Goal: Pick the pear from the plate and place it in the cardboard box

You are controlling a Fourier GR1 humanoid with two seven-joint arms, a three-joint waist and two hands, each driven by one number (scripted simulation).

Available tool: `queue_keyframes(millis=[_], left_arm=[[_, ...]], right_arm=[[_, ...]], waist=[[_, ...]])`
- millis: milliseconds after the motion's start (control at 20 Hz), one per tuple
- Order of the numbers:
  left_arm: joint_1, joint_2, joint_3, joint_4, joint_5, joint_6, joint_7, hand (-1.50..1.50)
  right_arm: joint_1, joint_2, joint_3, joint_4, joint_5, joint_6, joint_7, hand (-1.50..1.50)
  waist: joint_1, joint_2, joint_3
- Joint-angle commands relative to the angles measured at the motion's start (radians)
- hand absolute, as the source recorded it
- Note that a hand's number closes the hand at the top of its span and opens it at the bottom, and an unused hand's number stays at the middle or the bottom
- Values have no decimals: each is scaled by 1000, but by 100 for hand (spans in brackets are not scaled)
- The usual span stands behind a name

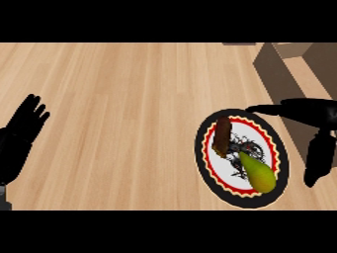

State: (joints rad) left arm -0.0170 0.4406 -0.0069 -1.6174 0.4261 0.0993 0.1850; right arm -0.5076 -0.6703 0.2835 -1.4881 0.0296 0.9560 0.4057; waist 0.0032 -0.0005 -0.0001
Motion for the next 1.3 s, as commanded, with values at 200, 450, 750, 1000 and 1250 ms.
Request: queue_keyframes(millis=[200,450,750,1000,1250], left_arm=[[1,-2,75,-9,-1,-56,54,0],[36,-47,64,-73,-53,-55,66,0],[-24,-45,108,27,-44,-119,43,0],[8,-114,74,-44,-115,-70,58,0],[12,-125,117,-9,-111,-114,21,0]], right_arm=[[92,50,-72,-102,34,65,-7,-150],[100,93,-106,-109,117,64,-46,-150],[41,193,8,4,315,-5,-102,-150],[45,226,-18,-43,302,71,-19,-150],[109,250,-35,-106,315,102,34,-150]], waist=[[-3,-1,0],[0,-1,0],[7,2,0],[2,0,0],[-2,0,0]])
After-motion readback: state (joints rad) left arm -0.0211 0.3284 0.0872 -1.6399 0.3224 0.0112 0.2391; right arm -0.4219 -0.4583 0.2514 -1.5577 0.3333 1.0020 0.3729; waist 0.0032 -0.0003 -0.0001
